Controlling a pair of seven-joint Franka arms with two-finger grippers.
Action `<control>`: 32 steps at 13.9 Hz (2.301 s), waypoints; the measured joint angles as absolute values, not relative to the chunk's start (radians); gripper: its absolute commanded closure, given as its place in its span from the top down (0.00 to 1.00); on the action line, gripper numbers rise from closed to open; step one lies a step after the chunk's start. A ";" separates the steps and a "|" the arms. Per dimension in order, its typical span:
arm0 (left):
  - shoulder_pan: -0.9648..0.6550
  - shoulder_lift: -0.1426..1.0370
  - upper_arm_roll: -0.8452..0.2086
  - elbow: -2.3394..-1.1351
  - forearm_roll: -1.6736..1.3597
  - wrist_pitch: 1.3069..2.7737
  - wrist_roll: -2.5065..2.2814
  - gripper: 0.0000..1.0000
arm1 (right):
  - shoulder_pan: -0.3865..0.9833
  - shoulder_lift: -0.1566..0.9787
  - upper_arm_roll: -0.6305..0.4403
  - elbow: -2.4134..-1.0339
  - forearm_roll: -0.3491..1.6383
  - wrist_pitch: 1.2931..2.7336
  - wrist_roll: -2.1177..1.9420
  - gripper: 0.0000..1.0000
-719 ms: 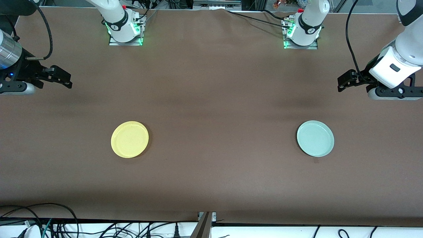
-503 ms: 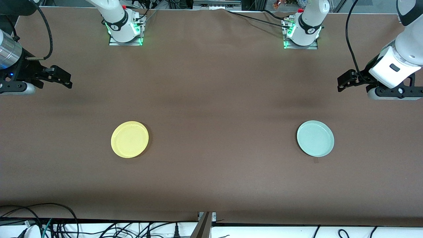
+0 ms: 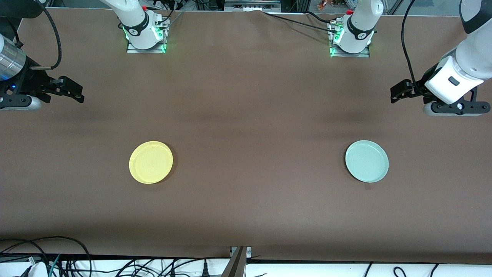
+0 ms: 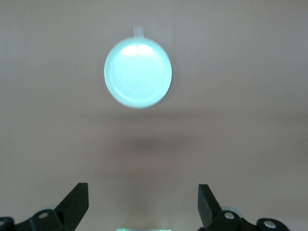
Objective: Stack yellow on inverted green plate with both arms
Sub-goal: 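Move the left gripper to the green plate while the right gripper nears yellow, then grasp the green rim with the left gripper while the right gripper grasps yellow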
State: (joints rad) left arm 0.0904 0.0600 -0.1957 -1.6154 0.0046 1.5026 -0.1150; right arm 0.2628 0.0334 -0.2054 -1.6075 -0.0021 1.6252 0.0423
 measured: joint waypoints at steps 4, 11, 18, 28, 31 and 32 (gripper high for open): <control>0.093 0.196 -0.195 -1.624 0.005 1.550 -0.087 1.00 | 0.264 0.037 -0.203 -1.607 -0.002 1.646 0.042 1.00; 0.208 0.509 -0.177 -1.623 0.005 1.938 0.408 1.00 | 0.264 0.096 -0.198 -1.606 0.058 1.715 0.040 1.00; 0.221 0.678 -0.176 -1.623 0.135 2.221 0.714 1.00 | 0.263 0.324 -0.201 -1.609 0.075 1.811 0.004 1.00; 0.249 0.755 -0.175 -1.621 0.141 2.264 0.795 0.00 | 0.253 0.679 -0.200 -1.602 0.086 2.143 -0.013 0.84; 0.251 0.751 -0.179 -1.610 0.141 2.262 0.799 0.00 | 0.234 0.708 -0.201 -1.602 0.097 2.165 -0.048 0.69; 0.249 0.744 -0.183 -1.603 0.143 2.260 0.803 0.00 | 0.225 0.717 -0.201 -1.602 0.129 2.172 -0.066 0.66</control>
State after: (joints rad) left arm 0.2488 0.7443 -0.1832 -1.6032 0.1434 2.2597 0.8031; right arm 0.2252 0.7165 -0.2008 -1.6019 0.1291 2.1721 -0.0657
